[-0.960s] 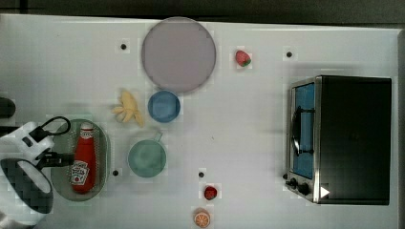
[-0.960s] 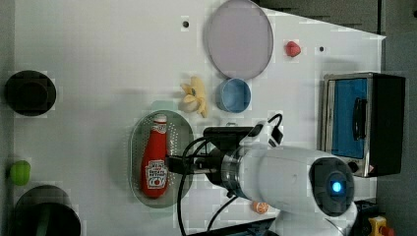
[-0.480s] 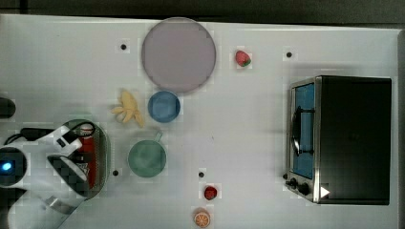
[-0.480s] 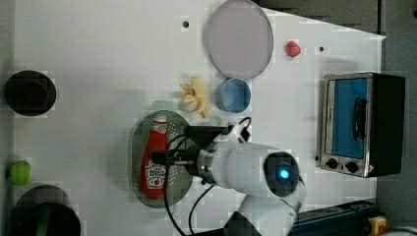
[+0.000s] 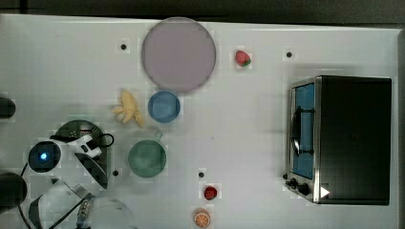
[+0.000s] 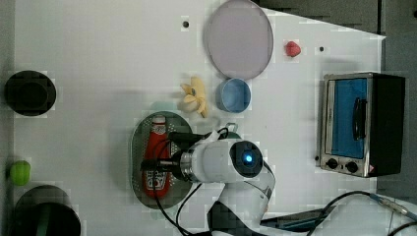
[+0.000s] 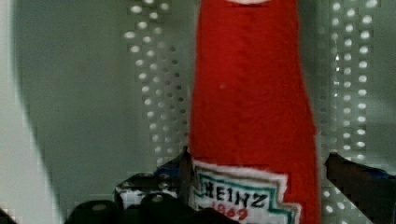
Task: Pick ketchup from strainer and place it on the table
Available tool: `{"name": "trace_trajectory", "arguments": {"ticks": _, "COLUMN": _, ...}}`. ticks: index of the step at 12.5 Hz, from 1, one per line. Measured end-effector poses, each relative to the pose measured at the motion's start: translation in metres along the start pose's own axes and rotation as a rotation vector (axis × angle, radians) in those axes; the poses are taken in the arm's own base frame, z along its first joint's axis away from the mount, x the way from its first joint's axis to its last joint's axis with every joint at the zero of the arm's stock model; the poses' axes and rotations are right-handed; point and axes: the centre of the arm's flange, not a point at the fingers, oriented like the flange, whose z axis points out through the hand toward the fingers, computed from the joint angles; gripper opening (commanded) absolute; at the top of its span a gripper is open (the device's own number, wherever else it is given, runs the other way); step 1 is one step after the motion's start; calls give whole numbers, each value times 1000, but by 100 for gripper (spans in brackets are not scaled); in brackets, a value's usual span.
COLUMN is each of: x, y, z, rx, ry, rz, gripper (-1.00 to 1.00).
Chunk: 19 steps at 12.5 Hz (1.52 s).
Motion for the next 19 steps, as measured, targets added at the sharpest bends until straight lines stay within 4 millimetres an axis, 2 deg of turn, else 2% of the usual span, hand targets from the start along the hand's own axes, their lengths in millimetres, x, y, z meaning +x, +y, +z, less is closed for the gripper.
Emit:
{"name": "trace_trajectory", "arguments": {"ticks": 1, "x": 0, "y": 0, "z": 4, "rx": 2, "ry": 4, "rz": 1, "gripper": 91}}
{"name": "trace_trajectory", "arguments": {"ticks": 3, "x": 2, "y": 3, "z": 5, "rx": 4, "ry": 18, "rz": 17, "gripper": 43}}
{"name": "trace_trajectory", "arguments": {"ticks": 4, "x": 6, "y": 2, "z": 3, "rx": 6, "ry": 26, "rz": 24, "gripper": 25}}
{"name": "trace_trajectory", "arguments": {"ticks": 8, "x": 2, "y": -6, "z": -3, "rx": 27, "ry": 45, "rz": 3, "gripper": 25}}
{"name": "trace_trajectory", "arguments": {"ticks": 10, "x": -3, "y": -1, "z": -22, "rx": -29, "ry": 39, "rz": 29, "gripper": 25}}
{"name": "trace_trajectory", "arguments": {"ticks": 12, "x": -6, "y": -1, "z": -71, "rx": -62, "ry": 63, "rz": 80, "gripper": 25}}
{"name": "trace_trajectory", "arguments": {"ticks": 16, "x": -15, "y": -12, "z": -202, "rx": -37, "ry": 171, "rz": 132, "gripper": 25}}
{"name": "trace_trajectory", "arguments": {"ticks": 17, "x": -14, "y": -13, "z": -228, "rx": -31, "ry": 202, "rz": 106, "gripper": 25}}
{"name": "trace_trajectory", "arguments": {"ticks": 19, "x": -6, "y": 2, "z": -261, "rx": -55, "ry": 225, "rz": 64, "gripper": 25}}
